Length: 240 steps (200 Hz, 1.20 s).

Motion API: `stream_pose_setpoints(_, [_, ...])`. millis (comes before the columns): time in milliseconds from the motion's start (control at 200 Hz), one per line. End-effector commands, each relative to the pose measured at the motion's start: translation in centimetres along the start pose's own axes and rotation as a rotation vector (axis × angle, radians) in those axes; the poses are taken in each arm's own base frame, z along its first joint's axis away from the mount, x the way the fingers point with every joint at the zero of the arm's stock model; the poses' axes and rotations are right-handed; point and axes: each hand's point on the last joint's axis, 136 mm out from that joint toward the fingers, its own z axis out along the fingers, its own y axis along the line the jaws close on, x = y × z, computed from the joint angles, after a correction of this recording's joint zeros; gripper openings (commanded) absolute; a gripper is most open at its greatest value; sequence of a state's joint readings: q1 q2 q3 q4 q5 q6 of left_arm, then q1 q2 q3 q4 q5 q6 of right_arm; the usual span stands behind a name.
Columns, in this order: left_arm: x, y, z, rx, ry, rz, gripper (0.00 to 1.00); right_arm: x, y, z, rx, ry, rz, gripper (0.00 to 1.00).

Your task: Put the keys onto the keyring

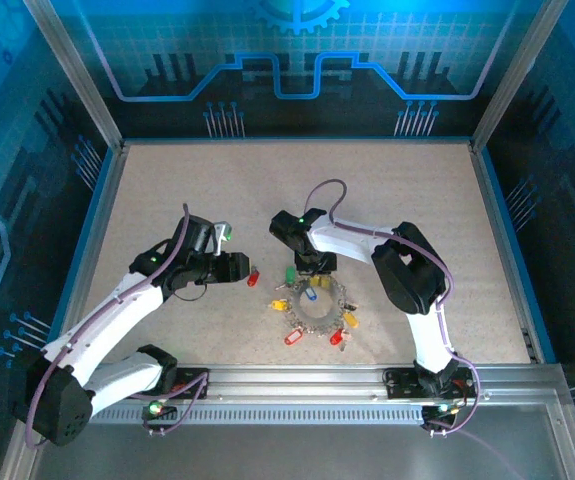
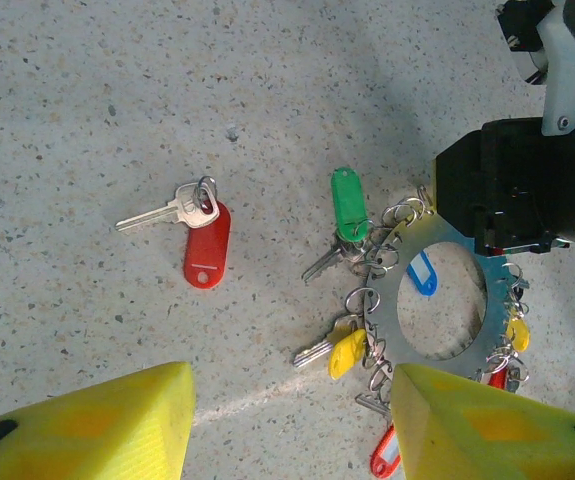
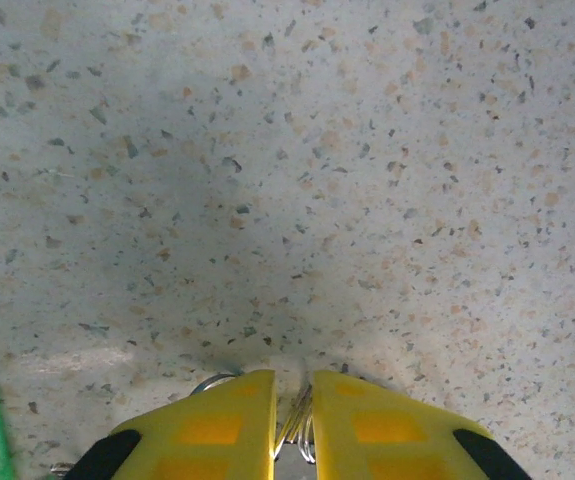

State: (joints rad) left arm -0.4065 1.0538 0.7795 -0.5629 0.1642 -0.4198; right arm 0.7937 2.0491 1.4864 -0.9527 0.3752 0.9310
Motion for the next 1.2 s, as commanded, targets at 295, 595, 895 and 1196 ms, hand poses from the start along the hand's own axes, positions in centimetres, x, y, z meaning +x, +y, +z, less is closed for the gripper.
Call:
stream_pose_setpoints(295, [0.8, 0.3, 0.5, 0.012, 0.03, -0.017, 0.56, 0.7, -1.2, 0.1, 0.078, -0.015, -0.023, 0.09])
stream_pose_setpoints(595, [0.7, -0.3, 0.5, 0.046, 0.024, -0.009, 0.56, 0.5, -1.3, -1.7, 0.029, -0.069, 0.021, 0.0])
stream_pose_setpoints(895, [-1.2, -4.6, -2.1, 0.255, -0.104, 0.174, 0.58, -1.3, -0.2, -6.3, -0.203, -0.281, -0.048, 0.0])
stream_pose_setpoints(1196, [-2.1, -9.3, -8.6, 0.473, -0.461, 0.614, 0.56, -0.9, 1.8, -13.0, -0.461, -0.489, -0.31, 0.0])
